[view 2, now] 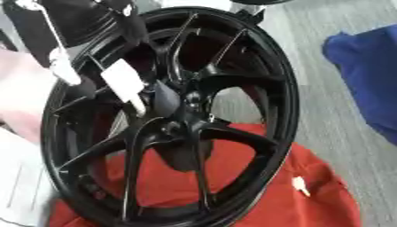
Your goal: Pull the pin out of the wheel hub.
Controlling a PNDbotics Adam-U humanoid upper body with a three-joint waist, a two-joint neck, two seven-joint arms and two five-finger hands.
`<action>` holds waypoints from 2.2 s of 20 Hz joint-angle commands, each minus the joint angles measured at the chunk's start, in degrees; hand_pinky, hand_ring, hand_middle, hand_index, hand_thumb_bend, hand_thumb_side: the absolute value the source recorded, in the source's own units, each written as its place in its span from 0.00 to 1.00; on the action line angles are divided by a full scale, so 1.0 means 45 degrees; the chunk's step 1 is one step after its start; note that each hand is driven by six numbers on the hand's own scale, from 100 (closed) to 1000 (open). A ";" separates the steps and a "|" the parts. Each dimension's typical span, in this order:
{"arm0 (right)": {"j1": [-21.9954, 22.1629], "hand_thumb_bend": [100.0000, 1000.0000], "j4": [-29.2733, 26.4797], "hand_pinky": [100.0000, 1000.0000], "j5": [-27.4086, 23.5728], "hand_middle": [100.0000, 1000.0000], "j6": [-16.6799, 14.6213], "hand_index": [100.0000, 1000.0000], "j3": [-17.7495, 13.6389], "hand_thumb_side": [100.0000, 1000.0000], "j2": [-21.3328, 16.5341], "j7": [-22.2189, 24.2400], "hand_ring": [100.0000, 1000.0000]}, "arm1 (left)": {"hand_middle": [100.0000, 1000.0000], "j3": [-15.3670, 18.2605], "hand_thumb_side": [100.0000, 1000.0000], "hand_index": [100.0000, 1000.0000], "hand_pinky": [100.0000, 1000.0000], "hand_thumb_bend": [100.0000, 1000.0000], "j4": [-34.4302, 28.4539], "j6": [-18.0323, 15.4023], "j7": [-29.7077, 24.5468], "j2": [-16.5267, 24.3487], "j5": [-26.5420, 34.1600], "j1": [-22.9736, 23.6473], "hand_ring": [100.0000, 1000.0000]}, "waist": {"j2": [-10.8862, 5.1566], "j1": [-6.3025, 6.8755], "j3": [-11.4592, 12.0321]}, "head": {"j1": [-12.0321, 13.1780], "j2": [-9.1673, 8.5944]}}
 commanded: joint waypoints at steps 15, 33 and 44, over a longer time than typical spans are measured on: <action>-0.0151 0.00 -0.0161 0.85 -0.0054 0.59 0.0025 0.75 0.0081 0.54 -0.0190 0.0115 0.60 | 0.72 0.0251 0.08 0.83 0.79 0.62 -0.0066 0.0141 0.0011 0.0227 -0.0188 -0.0019 0.72 | -0.0176 -0.0147 -0.0057 | -0.0052 -0.0251; -0.0284 0.00 -0.0087 0.85 -0.0073 0.60 -0.0014 0.75 0.0224 0.53 -0.0151 0.0371 0.60 | 0.68 0.0338 0.01 0.83 0.78 0.60 0.0563 -0.0487 0.0143 -0.0415 -0.1165 -0.0010 0.71 | -0.0098 -0.0175 -0.0184 | 0.0095 -0.0290; -0.0281 0.00 -0.0062 0.85 -0.0051 0.60 -0.0049 0.76 0.0229 0.53 -0.0138 0.0399 0.61 | 0.58 0.0088 0.03 0.75 0.75 0.55 0.0913 -0.0486 0.0012 -0.0537 -0.1282 0.0068 0.65 | -0.0050 -0.0199 -0.0180 | 0.0138 -0.0230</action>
